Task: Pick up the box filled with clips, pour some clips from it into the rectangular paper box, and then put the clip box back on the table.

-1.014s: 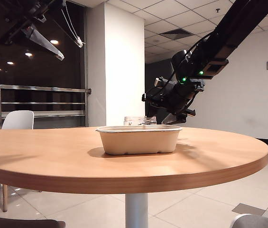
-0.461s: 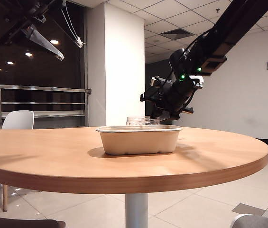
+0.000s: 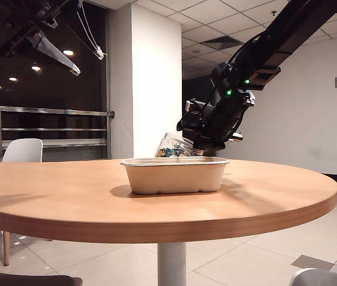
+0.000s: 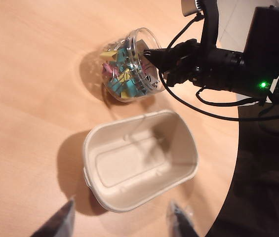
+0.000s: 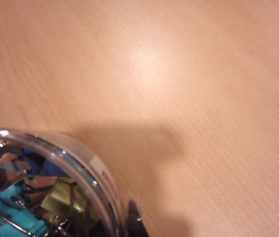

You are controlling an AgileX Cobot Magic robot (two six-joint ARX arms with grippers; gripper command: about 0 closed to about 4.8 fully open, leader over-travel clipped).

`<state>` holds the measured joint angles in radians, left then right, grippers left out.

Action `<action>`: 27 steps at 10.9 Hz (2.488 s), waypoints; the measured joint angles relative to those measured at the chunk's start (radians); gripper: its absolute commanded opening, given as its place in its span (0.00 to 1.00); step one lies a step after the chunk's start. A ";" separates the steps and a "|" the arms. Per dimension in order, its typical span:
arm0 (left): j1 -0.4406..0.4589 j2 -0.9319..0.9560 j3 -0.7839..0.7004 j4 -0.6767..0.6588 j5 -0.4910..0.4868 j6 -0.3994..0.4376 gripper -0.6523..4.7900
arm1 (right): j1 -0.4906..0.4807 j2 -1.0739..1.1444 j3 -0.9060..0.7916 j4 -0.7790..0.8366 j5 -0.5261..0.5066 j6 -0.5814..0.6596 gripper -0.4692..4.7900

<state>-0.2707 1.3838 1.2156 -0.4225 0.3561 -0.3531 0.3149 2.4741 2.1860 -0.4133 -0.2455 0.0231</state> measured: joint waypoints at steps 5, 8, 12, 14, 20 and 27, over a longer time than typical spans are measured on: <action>0.000 0.000 0.000 0.000 0.000 0.000 0.58 | 0.000 -0.162 -0.003 -0.019 0.074 -0.175 0.09; 0.000 0.000 0.000 0.000 0.001 0.000 0.57 | 0.016 -0.331 -0.005 -0.280 0.045 -0.299 0.09; 0.000 0.000 0.000 0.000 0.052 0.000 0.57 | 0.115 -0.393 -0.007 -0.415 0.043 -0.346 0.09; 0.000 0.000 0.000 0.000 0.064 0.000 0.57 | 0.109 -0.404 -0.140 -0.344 0.050 -0.343 0.09; 0.000 0.000 0.000 0.000 0.071 0.000 0.57 | 0.110 -0.616 -0.913 0.728 0.040 -0.396 0.09; 0.000 0.000 0.000 0.019 0.070 0.001 0.53 | 0.256 -0.464 -1.153 1.545 0.336 -1.242 0.09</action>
<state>-0.2707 1.3838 1.2160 -0.4030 0.4263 -0.3519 0.5705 2.0098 1.0332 1.1316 0.0910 -1.2190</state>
